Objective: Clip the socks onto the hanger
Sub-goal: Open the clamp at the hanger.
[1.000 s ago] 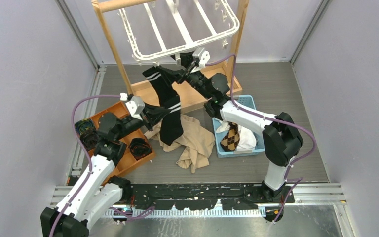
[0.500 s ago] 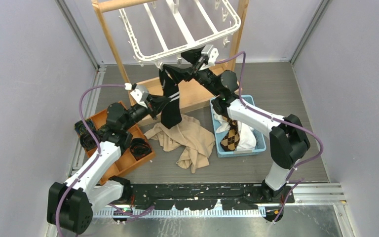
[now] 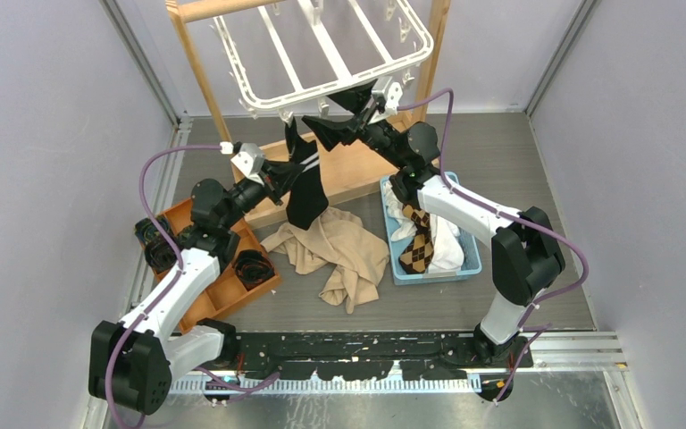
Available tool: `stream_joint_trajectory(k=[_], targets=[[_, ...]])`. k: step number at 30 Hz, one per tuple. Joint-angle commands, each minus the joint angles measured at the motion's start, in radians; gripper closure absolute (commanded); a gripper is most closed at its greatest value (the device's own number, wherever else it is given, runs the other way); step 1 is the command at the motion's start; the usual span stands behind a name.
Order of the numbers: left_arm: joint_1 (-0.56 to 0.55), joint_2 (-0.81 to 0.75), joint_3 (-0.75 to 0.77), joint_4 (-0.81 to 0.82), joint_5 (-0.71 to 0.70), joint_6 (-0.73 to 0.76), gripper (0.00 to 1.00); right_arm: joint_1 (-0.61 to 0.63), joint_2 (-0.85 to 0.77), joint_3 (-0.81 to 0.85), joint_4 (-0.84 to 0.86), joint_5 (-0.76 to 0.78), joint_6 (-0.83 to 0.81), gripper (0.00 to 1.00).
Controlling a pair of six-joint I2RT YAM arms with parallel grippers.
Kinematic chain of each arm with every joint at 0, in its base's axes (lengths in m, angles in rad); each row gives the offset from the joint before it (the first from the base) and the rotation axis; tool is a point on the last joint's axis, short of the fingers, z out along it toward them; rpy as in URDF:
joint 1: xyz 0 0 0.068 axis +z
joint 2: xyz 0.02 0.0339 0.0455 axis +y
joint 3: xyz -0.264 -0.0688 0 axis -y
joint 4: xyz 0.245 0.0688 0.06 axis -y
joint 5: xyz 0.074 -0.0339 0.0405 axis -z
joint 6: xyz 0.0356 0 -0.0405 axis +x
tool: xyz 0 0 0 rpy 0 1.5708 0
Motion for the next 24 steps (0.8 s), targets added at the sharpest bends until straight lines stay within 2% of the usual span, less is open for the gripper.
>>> stream_joint_trajectory(k=[1, 24], targets=[[0.005, -0.012, 0.039, 0.059, -0.017, -0.003, 1.0, -0.008, -0.028, 0.039, 0.05, -0.043, 0.041, 0.18], [0.011, -0.007, 0.053, 0.051, -0.05, -0.003, 1.0, -0.049, 0.011, 0.037, 0.164, -0.081, 0.19, 0.22]])
